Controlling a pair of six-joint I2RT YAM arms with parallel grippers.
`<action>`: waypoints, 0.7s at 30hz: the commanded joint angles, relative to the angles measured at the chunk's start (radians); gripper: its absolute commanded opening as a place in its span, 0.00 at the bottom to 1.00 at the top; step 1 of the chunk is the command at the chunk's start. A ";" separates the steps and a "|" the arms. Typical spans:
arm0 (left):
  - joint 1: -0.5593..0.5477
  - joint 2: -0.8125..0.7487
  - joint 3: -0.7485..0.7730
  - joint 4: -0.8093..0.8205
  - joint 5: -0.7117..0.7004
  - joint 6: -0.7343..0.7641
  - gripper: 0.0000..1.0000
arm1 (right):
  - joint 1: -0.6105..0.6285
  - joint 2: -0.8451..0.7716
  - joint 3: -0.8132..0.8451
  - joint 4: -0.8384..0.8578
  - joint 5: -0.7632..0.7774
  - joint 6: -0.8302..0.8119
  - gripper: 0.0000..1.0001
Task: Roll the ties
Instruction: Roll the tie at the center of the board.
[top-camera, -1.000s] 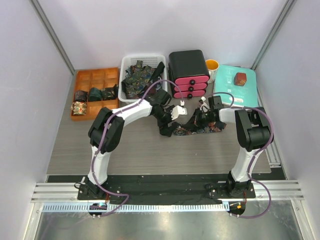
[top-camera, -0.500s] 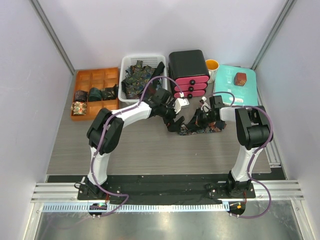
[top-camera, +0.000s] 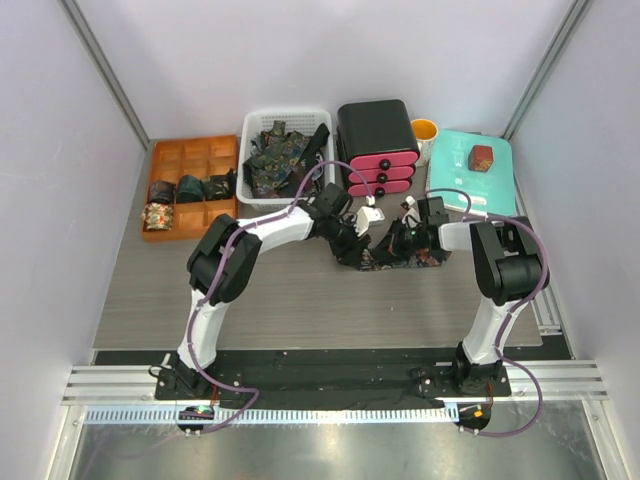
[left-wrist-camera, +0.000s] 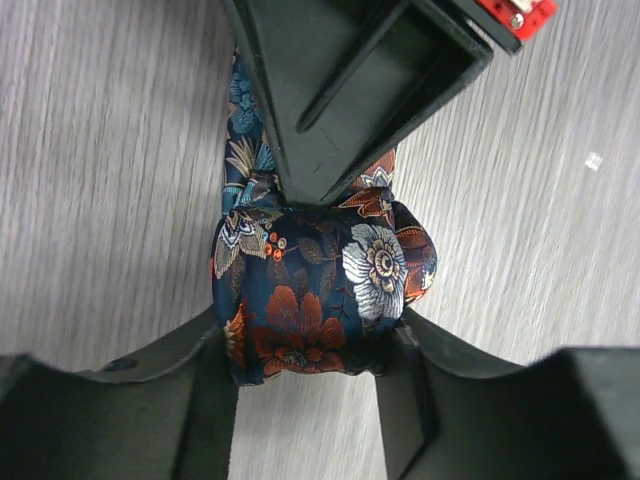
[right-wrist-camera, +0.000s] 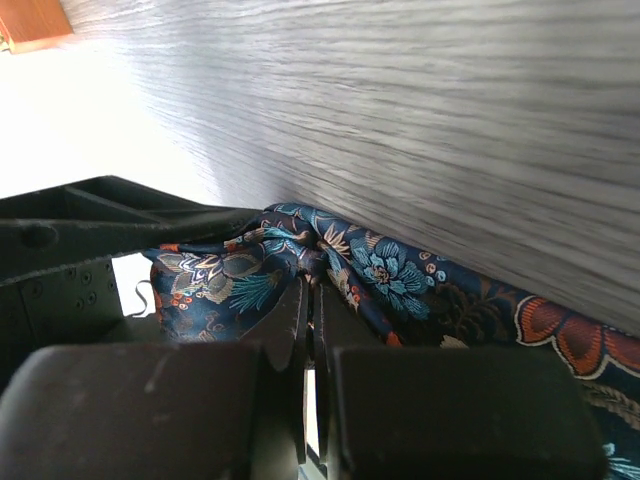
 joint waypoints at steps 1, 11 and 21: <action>0.000 -0.037 0.030 -0.155 -0.072 0.184 0.39 | 0.086 0.030 -0.046 0.030 0.187 0.039 0.08; -0.026 0.018 0.112 -0.428 -0.204 0.419 0.31 | 0.020 -0.086 0.069 -0.248 0.072 -0.105 0.39; -0.069 0.115 0.198 -0.489 -0.266 0.416 0.32 | 0.016 -0.165 0.046 -0.213 -0.030 -0.021 0.50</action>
